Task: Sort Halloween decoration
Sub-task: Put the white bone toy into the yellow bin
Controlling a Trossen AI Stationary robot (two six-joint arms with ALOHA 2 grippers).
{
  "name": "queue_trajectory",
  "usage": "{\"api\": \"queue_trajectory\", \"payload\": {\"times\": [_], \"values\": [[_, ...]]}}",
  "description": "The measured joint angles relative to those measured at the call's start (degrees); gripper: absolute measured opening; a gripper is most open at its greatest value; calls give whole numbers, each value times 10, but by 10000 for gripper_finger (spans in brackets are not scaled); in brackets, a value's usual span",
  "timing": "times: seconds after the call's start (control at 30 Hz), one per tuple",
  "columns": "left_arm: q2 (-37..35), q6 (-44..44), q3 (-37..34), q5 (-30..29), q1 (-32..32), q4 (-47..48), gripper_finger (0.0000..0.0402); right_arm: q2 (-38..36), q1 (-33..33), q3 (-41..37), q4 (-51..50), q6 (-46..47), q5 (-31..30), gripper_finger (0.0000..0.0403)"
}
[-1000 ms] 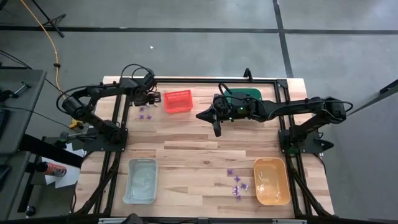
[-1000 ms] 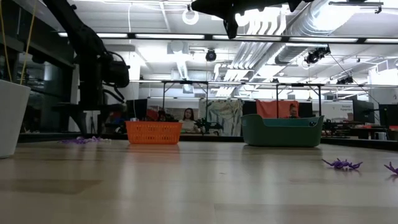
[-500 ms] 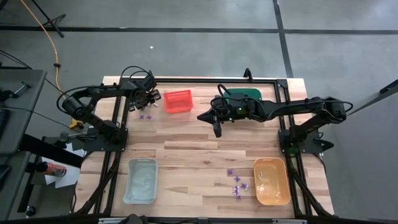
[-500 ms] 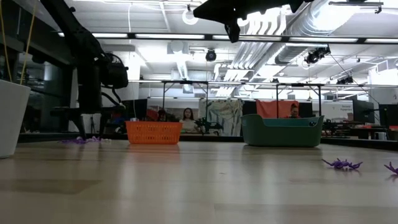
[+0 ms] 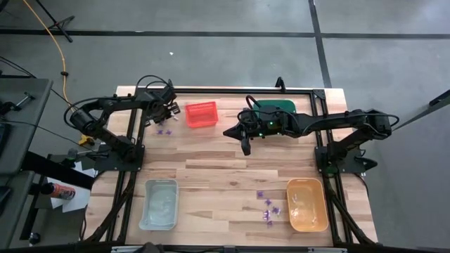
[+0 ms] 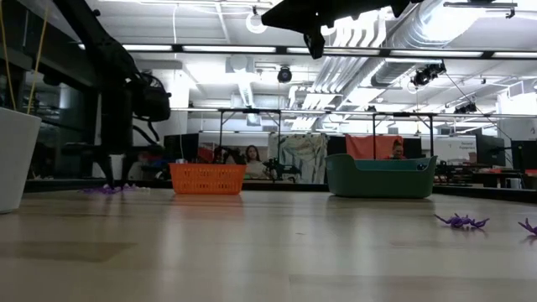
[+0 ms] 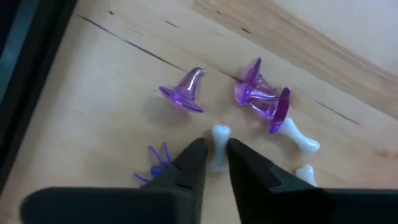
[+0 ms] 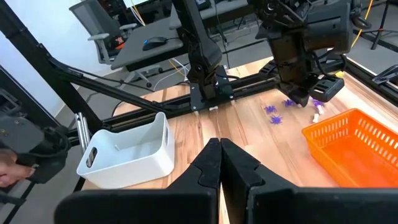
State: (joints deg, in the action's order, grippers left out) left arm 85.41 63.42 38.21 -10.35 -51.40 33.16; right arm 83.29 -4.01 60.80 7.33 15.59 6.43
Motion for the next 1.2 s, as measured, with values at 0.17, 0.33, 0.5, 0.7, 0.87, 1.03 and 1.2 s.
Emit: {"api": "queue_trajectory", "payload": {"times": [0.17, 0.33, 0.5, 0.7, 0.87, 1.03, 1.2], "values": [[-3, 0, -25, 5, 1, -7, 12, 0, 8, 0, -1, 0, 0, 0], [-7, -31, -31, 7, 1, -8, 5, 0, 15, 0, -3, -5, 0, 0], [-22, -37, -34, 12, 1, -7, 3, 0, 15, 0, -3, -6, 0, 0], [-55, -70, -37, 26, 1, 6, 1, 0, 15, 0, -3, -6, 0, 0], [-120, -97, -36, 29, 1, 6, 1, 0, 15, 0, -2, -6, 0, 0], [-224, -124, -36, 31, 9, -1, 1, 0, 15, 0, -2, -24, 0, 0], [-339, -194, -36, 64, 42, -75, 1, 0, 12, 0, 21, -41, -5, 0]]}}
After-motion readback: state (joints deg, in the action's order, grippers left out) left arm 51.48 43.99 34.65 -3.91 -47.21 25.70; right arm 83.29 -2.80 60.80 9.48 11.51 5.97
